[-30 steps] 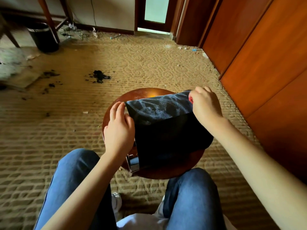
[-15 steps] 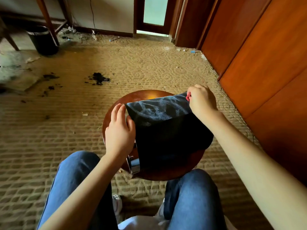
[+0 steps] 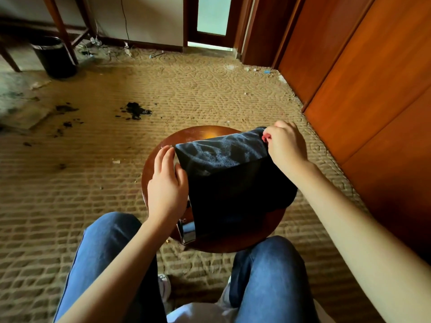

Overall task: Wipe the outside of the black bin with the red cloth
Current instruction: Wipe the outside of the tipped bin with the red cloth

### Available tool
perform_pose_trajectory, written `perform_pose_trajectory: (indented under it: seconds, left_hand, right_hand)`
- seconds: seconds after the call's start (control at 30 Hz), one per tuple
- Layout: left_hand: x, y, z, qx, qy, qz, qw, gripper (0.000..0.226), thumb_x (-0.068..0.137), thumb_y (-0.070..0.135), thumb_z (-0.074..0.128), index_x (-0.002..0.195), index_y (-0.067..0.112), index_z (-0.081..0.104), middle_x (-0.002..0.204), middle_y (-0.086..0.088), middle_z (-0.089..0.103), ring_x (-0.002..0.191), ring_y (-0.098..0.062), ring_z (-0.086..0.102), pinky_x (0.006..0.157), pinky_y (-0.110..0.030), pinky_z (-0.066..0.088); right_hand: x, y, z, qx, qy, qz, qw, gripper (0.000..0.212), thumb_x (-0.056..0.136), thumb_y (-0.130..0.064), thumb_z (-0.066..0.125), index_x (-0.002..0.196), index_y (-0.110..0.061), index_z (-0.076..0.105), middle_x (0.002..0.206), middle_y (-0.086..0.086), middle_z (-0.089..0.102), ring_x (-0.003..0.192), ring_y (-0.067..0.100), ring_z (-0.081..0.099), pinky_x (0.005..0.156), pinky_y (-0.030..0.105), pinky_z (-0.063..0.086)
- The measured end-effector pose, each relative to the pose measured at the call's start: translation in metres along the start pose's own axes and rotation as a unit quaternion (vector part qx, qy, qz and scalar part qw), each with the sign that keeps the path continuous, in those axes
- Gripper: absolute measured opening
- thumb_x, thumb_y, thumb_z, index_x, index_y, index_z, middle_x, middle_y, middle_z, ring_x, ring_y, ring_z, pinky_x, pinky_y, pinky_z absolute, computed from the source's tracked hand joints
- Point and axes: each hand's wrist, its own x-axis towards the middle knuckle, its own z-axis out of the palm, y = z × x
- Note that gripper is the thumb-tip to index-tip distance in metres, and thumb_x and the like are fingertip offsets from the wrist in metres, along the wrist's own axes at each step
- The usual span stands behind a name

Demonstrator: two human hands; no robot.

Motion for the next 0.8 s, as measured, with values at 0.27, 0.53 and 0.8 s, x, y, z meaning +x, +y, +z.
perform_pose_trajectory:
  seconds: [0.27,0.53,0.8]
  left_hand:
    - [0.016,0.001,0.001,-0.01,0.004,-0.017,1.0,0.058,0.088,0.034,0.028,0.137,0.01,0.045,0.146,-0.001,0.039,0.126,-0.017,0.044,0.099,-0.026,0.034]
    - [0.007,0.005,-0.005,0.029,-0.016,-0.015,0.999,0.057,0.088,0.035,0.027,0.139,0.015,0.043,0.148,0.003,0.036,0.122,-0.023,0.05,0.102,-0.052,0.039]
    - [0.022,0.003,-0.004,0.011,-0.02,-0.025,0.999,0.053,0.09,0.034,0.028,0.136,0.013,0.045,0.143,0.001,0.04,0.122,-0.023,0.049,0.103,-0.045,0.041]
  right_hand:
    - [-0.089,-0.004,0.015,0.083,0.162,-0.055,0.982,0.018,0.082,0.005,0.062,0.092,-0.007,0.073,0.085,0.009,0.063,0.072,0.031,0.055,0.06,0.037,0.047]
    - [0.0,-0.002,0.005,0.054,0.018,0.061,0.997,0.025,0.087,0.002,0.05,0.098,-0.012,0.067,0.107,0.008,0.058,0.097,0.034,0.05,0.074,0.037,0.04]
    - [-0.085,-0.027,0.007,0.112,0.061,-0.05,0.991,0.023,0.077,0.009,0.061,0.086,-0.012,0.062,0.083,0.008,0.058,0.072,0.032,0.053,0.061,0.041,0.048]
